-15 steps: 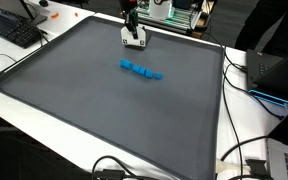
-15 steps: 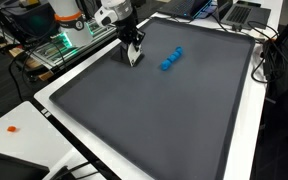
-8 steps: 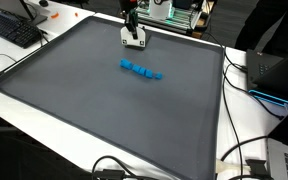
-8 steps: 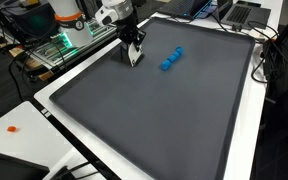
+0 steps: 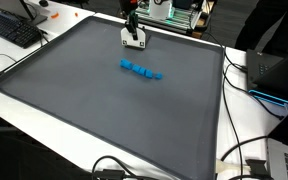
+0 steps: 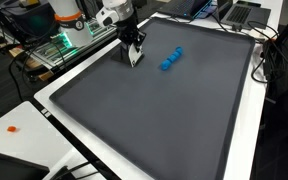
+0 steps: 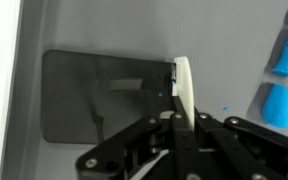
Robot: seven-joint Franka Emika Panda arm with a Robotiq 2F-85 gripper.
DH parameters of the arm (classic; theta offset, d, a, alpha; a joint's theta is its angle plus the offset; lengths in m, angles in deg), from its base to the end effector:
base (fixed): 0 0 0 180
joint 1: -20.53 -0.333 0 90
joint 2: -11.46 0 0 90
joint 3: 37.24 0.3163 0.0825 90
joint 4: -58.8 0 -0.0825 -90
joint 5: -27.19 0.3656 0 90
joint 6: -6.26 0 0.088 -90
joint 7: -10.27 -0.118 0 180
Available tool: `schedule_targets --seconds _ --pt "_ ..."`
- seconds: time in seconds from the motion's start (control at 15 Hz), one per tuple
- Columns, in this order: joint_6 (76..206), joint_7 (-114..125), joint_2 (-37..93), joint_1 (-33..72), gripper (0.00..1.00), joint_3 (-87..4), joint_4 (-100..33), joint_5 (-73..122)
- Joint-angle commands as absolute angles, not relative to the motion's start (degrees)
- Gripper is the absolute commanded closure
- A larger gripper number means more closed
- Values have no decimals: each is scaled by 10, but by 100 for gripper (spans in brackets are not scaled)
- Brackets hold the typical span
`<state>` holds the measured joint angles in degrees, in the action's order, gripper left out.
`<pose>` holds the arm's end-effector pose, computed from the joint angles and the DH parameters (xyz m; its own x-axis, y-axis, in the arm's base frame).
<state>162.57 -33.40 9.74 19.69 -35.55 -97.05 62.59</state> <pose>0.3941 -0.0019 0.2414 0.2942 -0.9347 -0.1996 -0.9510 -0.2657 -0.1579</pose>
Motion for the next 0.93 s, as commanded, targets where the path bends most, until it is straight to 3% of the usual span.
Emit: schedule_targets --seconds 0.0,0.27,0.33,0.4,0.6,0.87 --pt "1643 -333 109 191 99 -353 -973 646" --pt "1632 -339 113 193 99 -355 -974 637" --pt "1632 -341 112 194 92 -355 -974 633" --pt "1632 -339 110 194 71 -355 -974 635" --pt "1629 -342 103 195 62 -356 -975 625" --pt "1629 -356 82 199 33 -358 -976 589"
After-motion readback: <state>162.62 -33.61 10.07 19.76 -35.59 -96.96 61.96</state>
